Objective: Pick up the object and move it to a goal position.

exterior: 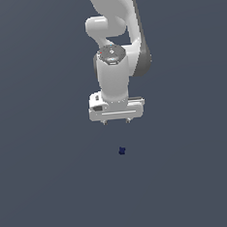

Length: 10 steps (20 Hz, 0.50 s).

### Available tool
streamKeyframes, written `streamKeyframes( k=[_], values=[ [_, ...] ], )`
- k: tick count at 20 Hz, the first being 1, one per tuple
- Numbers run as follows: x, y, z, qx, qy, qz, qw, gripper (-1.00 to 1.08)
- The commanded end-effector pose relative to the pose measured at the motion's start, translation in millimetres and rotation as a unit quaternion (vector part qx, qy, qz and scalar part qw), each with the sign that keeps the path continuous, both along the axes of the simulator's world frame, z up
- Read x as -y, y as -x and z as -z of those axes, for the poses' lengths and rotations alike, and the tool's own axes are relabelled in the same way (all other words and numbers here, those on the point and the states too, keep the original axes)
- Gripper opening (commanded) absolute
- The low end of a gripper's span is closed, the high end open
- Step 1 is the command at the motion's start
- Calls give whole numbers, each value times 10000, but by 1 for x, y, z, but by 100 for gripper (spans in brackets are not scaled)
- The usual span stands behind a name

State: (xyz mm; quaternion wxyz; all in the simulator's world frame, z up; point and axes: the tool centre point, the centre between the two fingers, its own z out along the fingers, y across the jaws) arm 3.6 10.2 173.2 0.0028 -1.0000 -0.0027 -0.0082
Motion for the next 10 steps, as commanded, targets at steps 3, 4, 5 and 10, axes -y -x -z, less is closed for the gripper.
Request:
streamKeyframes(
  k=[3,4,5,10],
  values=[
    [-1,0,0,-2,10,-14,10000,100],
    [-2,0,0,-4,22,-31,10000,100],
    [-3,0,0,-7,39,-54,10000,100],
    [-12,1,0,-22,139,-195,9997,100]
  ],
)
